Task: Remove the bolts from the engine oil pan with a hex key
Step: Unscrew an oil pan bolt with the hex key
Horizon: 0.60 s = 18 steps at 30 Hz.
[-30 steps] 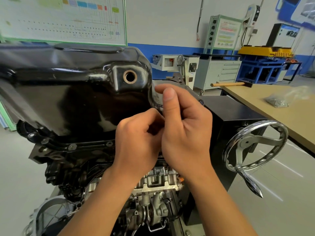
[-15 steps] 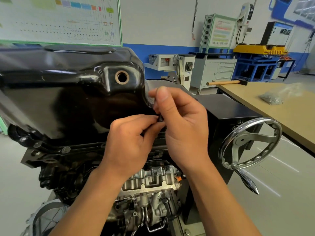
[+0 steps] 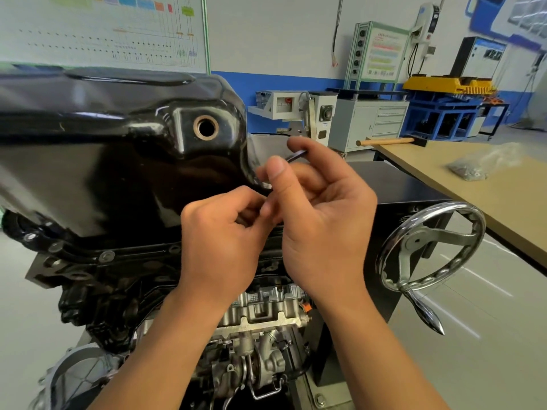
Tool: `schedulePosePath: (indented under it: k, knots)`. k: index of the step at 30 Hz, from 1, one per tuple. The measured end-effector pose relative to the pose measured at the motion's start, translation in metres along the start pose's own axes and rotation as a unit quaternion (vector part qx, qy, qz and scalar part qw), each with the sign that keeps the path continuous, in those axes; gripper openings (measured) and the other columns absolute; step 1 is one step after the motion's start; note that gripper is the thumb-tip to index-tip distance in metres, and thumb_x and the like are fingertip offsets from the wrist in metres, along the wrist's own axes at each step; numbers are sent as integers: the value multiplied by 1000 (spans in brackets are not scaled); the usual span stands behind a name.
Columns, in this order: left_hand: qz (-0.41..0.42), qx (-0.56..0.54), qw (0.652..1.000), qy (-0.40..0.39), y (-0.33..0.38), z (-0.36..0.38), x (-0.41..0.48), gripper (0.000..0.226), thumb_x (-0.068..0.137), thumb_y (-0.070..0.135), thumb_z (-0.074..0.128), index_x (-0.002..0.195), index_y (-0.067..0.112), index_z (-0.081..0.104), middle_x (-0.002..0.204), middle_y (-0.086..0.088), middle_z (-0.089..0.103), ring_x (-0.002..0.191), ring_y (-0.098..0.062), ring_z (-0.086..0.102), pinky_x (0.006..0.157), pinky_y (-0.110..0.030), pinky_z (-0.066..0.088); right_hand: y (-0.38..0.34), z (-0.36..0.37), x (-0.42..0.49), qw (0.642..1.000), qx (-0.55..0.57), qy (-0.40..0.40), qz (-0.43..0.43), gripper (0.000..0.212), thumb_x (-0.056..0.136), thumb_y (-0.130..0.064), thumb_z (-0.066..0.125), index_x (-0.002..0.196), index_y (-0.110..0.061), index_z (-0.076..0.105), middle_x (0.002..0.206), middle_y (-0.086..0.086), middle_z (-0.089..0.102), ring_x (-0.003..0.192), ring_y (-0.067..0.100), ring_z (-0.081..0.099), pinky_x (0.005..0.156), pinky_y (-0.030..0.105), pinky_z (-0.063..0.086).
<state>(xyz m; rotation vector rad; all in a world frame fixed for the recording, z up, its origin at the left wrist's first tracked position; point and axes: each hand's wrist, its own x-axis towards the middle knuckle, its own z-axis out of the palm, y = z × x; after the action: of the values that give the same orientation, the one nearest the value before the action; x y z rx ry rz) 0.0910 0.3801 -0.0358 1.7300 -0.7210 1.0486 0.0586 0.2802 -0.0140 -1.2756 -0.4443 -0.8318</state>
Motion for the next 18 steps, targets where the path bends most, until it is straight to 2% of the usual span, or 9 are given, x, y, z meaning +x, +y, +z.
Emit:
schedulePosePath:
  k: [2,3,5,7,10,12,15,17,18]
  knots:
    - [-11,-25,999,-33,-3,-5,2,24,89,29,64,74,13,72,62,13,65,54,-5,63,48,-16,46,2,3,-1,998,-59,-7,-24,28,96,-12,61,123,-4,59,75,2,69,65,5,63,71,21,51]
    - [-12,-33,997,-65,-4,-8,3,22,91,31,61,84,14,74,66,11,68,57,-9,65,49,-23,50,2,2,0,995,-90,-20,-33,31,98,-14,57,127,-4,59,78,-4,68,72,3,64,76,18,51]
    - [-1,-35,989,-146,-4,-15,5,17,95,32,53,99,28,69,71,12,68,61,-11,66,50,-28,51,-2,1,3,987,-146,-53,-46,33,101,-16,52,131,-6,61,100,-9,71,97,2,67,87,14,50]
    - [6,-35,981,-192,-5,-19,5,19,96,30,46,98,40,62,72,11,66,61,-10,64,50,-26,48,-7,-2,6,982,-152,-102,-35,30,102,-14,49,126,-8,66,116,-5,71,111,2,64,95,18,50]
    - [4,-37,984,-172,-5,-19,5,21,96,30,47,80,39,58,64,8,60,55,-11,59,47,-23,42,-11,-6,10,977,-121,-177,-6,24,102,-12,46,105,-14,69,98,-12,68,95,1,63,86,20,47]
    - [13,-22,990,-139,-3,-17,4,22,95,30,52,78,43,54,57,13,56,52,-6,56,48,-16,37,-13,-8,11,977,-86,-192,11,22,102,-18,47,90,-15,65,83,-13,60,80,0,55,77,17,42]
    - [24,-19,996,-85,-1,-12,3,26,92,25,61,71,38,56,51,17,51,48,-3,54,46,-9,33,-14,-7,9,990,-34,-140,9,16,90,-30,67,81,-16,65,71,-5,58,67,7,52,64,20,45]
    - [24,-18,999,-42,-1,-8,3,33,90,23,64,60,34,55,48,10,50,46,-7,53,44,-11,33,-12,-5,5,995,-51,-85,-21,15,81,-21,81,84,-15,68,67,-1,61,59,15,54,58,24,49]
    - [20,-23,999,-33,-1,-7,3,27,90,24,65,64,31,63,51,11,55,48,-8,56,43,-14,38,-11,-4,5,996,-54,-59,-29,12,82,-16,81,85,-13,69,67,0,65,58,14,58,57,24,50]
